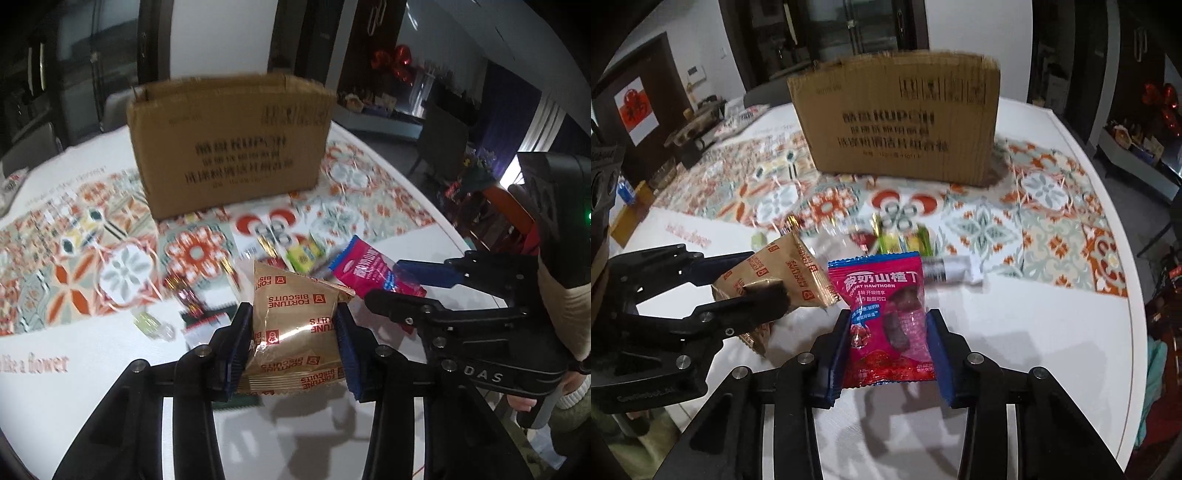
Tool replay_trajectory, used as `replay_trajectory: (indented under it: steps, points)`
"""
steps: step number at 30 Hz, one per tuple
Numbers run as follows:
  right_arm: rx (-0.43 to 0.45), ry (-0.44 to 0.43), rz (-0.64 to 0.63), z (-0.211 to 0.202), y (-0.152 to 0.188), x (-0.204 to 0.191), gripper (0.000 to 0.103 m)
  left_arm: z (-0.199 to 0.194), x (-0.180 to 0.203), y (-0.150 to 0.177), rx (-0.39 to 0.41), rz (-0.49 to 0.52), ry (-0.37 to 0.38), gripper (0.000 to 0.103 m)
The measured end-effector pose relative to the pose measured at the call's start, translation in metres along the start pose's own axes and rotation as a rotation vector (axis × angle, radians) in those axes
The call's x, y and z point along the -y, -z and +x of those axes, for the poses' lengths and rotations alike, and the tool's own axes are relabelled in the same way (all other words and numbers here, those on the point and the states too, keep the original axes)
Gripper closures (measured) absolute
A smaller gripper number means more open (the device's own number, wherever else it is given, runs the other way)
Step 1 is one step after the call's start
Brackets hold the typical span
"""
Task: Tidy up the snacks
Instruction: 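Carry both packets over the cardboard box and open both tools to drop them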
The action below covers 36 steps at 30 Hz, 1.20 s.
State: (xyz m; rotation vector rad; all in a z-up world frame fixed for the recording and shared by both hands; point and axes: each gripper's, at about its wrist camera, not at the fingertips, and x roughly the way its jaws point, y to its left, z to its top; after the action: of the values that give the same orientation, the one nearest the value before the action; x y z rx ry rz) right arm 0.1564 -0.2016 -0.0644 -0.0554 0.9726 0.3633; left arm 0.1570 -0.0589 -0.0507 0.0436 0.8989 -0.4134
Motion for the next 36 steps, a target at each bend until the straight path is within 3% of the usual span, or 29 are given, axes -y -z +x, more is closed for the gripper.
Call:
replay_trajectory:
  steps: [12,25,36]
  points:
    - [0.144,0.014,0.008,-0.031,-0.049,-0.007,0.062,-0.023,-0.016,-0.052,0.119,0.021,-0.079,0.060]
    - [0.273,0.060,0.005,-0.052,-0.128,-0.005,0.062,-0.038,-0.046,-0.124,0.233,0.017,-0.128,0.060]
    - [0.303,0.094,-0.034,-0.041,-0.196,0.003,0.062,-0.012,-0.080,-0.182,0.223,-0.004,-0.123,0.060]
